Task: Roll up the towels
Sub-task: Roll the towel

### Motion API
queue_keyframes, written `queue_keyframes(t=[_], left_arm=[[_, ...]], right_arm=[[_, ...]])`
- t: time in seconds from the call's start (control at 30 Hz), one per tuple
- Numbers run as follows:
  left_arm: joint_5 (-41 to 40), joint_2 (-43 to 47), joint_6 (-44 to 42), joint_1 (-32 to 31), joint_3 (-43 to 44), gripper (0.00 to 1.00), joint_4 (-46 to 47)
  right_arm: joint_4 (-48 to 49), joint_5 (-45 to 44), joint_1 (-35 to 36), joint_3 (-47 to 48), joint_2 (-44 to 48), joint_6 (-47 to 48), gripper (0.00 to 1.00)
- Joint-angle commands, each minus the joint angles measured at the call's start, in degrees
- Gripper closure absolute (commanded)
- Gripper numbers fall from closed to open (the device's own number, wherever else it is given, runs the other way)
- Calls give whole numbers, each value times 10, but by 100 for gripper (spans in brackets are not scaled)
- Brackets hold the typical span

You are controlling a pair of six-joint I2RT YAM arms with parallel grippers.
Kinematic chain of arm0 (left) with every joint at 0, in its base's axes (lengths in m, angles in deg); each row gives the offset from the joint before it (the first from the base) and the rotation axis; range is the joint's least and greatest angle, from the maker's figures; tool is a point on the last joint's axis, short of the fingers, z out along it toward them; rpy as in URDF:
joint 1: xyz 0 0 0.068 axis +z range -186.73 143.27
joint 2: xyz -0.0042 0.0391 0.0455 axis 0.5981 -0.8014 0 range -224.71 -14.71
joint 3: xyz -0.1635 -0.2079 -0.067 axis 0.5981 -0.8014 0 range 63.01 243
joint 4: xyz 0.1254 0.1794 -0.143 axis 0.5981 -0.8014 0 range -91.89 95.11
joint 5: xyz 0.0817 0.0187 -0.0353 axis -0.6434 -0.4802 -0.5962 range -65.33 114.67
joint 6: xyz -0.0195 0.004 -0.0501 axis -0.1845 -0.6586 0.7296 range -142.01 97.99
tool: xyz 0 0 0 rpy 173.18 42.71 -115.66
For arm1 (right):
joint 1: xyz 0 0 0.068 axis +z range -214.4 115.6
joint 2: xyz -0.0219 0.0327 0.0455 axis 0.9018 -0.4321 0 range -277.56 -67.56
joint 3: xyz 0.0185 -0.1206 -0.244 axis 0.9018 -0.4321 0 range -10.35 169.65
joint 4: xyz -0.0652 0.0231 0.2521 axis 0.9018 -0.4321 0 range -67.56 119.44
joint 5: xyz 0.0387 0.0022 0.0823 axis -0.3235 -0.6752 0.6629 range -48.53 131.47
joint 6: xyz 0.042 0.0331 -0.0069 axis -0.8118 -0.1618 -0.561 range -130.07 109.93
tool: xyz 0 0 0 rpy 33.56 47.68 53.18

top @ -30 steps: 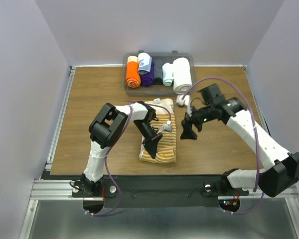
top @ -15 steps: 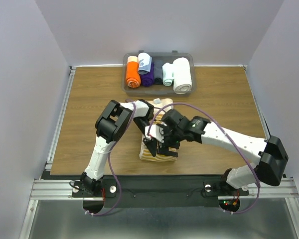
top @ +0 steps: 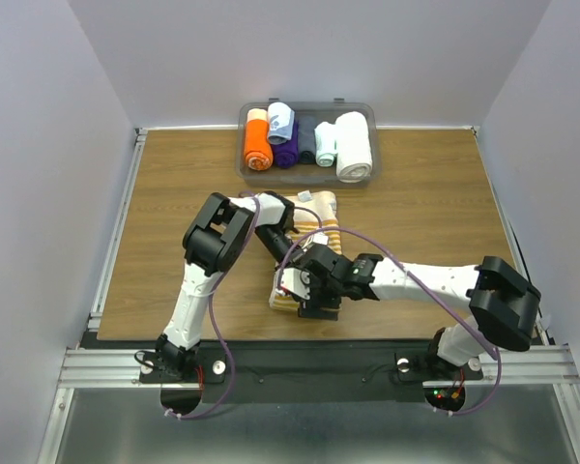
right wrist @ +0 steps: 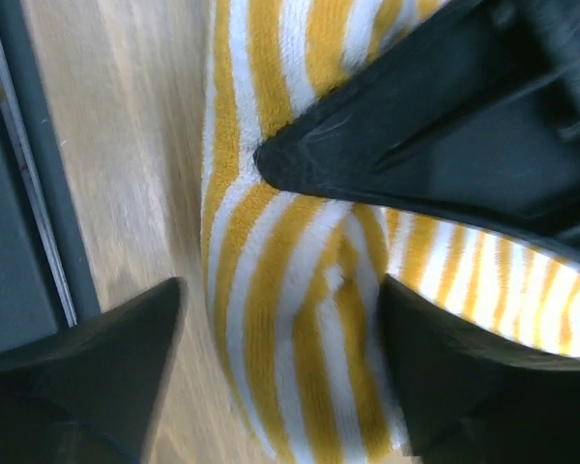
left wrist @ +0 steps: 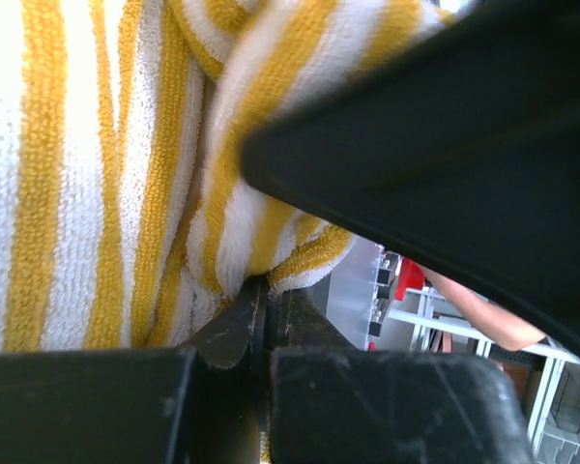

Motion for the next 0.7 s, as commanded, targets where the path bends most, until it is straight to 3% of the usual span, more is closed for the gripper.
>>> queue_keyframes(t=[0.0, 0.03, 0.07, 0.13, 0.17, 0.27, 0.37, 0.43, 0.6, 0.67], left_arm=[[-91, -20, -28, 17, 4, 98, 82], [-83, -17, -27, 19, 2, 98, 82], [-77, -5, -29, 25, -4, 97, 82], [-58, 9, -32, 35, -11, 96, 82], [-54, 23, -32, 39, -18, 95, 82], [-25, 41, -33, 64, -27, 91, 82], [22, 102, -58, 99, -51, 76, 83], [45, 132, -68, 125, -59, 62, 84], [27, 234, -2, 164, -72, 37, 147], [-8, 258, 18, 181, -76, 34, 177]], right_arm=[[58, 18, 7, -34, -19, -30, 35], [60, 26, 7, -40, -19, -35, 50], [62, 38, 6, -51, -11, -38, 73], [69, 75, 4, -62, 2, -49, 94], [72, 88, 2, -71, 14, -57, 99], [78, 138, -20, -83, 14, -60, 100], [77, 203, -66, -80, -3, -61, 100], [72, 255, -106, -68, -18, -59, 99], [23, 329, -144, -33, -61, -38, 99], [16, 341, -145, -24, -80, -39, 99]])
